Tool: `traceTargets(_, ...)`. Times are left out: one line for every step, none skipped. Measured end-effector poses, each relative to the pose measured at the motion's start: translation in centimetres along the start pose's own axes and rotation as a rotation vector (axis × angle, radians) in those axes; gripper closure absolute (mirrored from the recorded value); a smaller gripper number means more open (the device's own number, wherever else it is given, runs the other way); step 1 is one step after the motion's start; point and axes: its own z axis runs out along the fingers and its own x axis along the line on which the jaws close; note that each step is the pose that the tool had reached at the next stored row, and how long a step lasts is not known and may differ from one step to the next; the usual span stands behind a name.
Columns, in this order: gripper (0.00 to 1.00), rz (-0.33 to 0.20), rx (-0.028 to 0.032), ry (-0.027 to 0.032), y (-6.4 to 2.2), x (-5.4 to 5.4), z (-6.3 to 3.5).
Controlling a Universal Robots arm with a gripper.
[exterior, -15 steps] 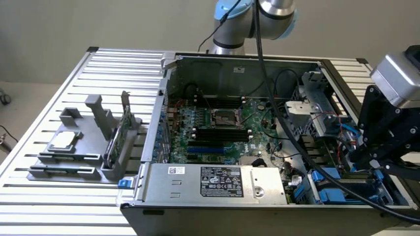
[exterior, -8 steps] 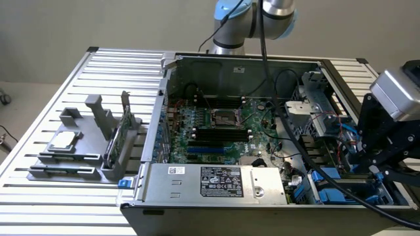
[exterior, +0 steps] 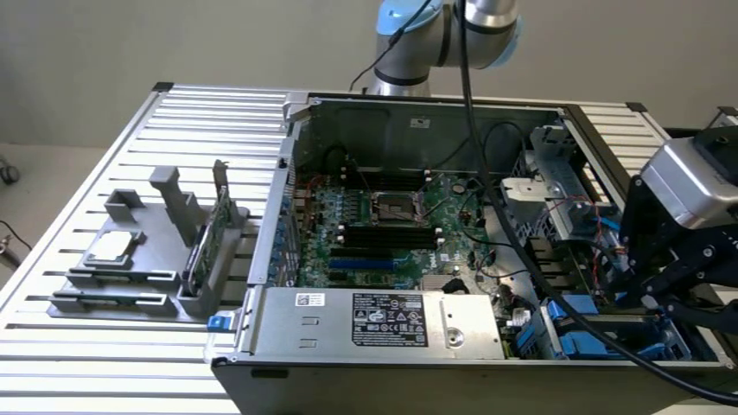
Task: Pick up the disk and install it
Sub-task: 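Insert the disk into the insertion slot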
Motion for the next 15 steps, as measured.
traceTargets(0.78,-0.003,-0.0003,0.0000,-0.09,0.0,0.18)
traceTargets(0.78,-0.006,-0.0005,0.0001,-0.18,-0.1,0.37)
traceTargets(0.78,-0.009,-0.0008,0.0003,-0.27,-0.1,0.54)
traceTargets(0.78,-0.011,-0.0010,0.0004,-0.36,-0.2,0.73)
traceTargets(0.78,-0.014,-0.0013,0.0005,-0.45,-0.2,0.92)
traceTargets(0.78,-0.017,-0.0014,0.0006,-0.54,-0.3,1.11)
traceTargets(0.78,-0.019,-0.0016,0.0006,-0.62,-0.3,1.29)
traceTargets(0.78,-0.022,-0.0017,0.0007,-0.68,-0.4,1.48)
traceTargets(0.78,-0.025,-0.0018,0.0008,-0.73,-0.4,1.66)
traceTargets(0.78,-0.027,-0.0019,0.0010,-0.77,-0.4,1.85)
traceTargets(0.78,-0.029,-0.0019,0.0011,-0.80,-0.5,2.03)
traceTargets(0.78,-0.031,-0.0020,0.0013,-0.82,-0.5,2.20)
traceTargets(0.78,-0.034,-0.0020,0.0013,-0.83,-0.5,2.38)
traceTargets(0.78,-0.036,-0.0020,0.0014,-0.84,-0.5,2.58)
traceTargets(0.78,-0.038,-0.0021,0.0020,-0.85,-0.5,2.73)
